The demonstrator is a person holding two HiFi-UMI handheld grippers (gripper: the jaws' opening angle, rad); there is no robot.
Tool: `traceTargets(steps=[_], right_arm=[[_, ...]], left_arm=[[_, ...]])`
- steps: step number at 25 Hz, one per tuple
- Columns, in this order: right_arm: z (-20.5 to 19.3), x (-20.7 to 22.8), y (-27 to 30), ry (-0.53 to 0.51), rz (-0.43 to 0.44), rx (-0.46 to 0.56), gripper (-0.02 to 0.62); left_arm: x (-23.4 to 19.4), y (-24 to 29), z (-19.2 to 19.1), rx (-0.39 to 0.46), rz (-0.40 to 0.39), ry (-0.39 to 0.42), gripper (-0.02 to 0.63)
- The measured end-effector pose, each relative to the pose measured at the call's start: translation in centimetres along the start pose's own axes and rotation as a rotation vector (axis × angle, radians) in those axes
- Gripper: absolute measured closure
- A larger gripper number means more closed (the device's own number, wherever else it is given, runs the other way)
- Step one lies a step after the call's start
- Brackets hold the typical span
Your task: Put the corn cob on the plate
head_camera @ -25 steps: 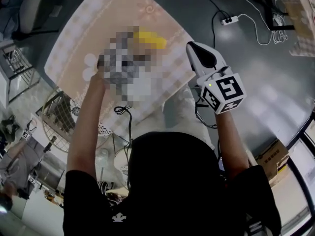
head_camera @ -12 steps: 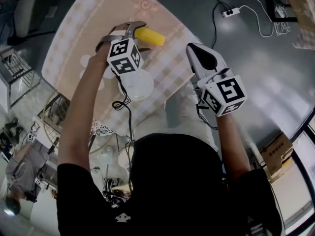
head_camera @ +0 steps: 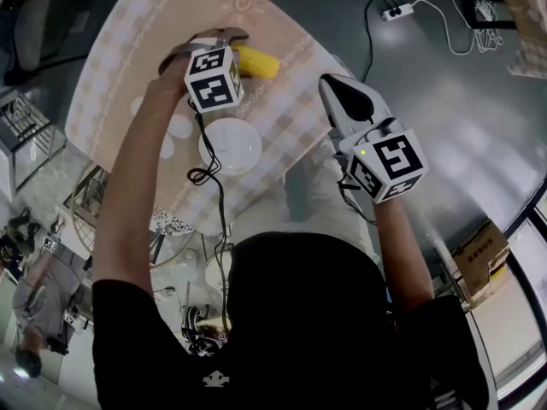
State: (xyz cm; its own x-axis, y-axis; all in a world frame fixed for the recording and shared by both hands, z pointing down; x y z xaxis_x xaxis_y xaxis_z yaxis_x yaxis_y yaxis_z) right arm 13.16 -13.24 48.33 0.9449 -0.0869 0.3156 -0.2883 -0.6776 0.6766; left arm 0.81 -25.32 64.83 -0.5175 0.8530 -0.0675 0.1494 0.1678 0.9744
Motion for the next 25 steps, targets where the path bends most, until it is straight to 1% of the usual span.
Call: traceTargets(steps=[3,5,11,14,20,25], right_arm=[[-0.3,0.1,0.1,0.002,0.002,-0.007,0.592],[-0.4,0.3,0.1,0.001,0.002,-0.01,0.592],[-0.6,0.8,0.1,0.006,0.002,-0.011,0.592],[-0.7,1.0,0.1,0.008,0.002,-0.012,0.592],[-0.7,1.0,-0.1,0.005,0.003,-0.011,0.592],[-1.0,1.0,-0.1,0.005,0.006,-0.015,0.592]], left_arm=[[-0.1,0.5,-0.2,-0.028,-0.053,0.001,0.209],[-0.3,0.6,-0.2,-0.041,-0.07,0.001,0.222],[-0.4,0.5,-0.1,-0.056,-0.066,0.012,0.253],[-0.1,0.5,0.3,-0.082,-0.054,0.033,0.296],[0.0,0.3,0.5,-0.112,-0.042,0.051,0.311],[0.4,-0.1,0.4,-0.11,-0.051,0.043,0.327]])
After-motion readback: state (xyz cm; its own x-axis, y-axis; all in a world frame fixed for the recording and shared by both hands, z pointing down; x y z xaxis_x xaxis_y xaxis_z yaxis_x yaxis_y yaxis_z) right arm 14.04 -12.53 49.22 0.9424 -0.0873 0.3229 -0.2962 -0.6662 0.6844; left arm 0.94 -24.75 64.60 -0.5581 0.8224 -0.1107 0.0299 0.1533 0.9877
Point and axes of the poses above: the fingertips, and each gripper's own axes: y forward along the fingers, x to its right, z out of its top, the point moved 6 cm from there along -y, backward along the fingers, and after that the axes turned 11 degrees about -x, right-handed, at the moved point
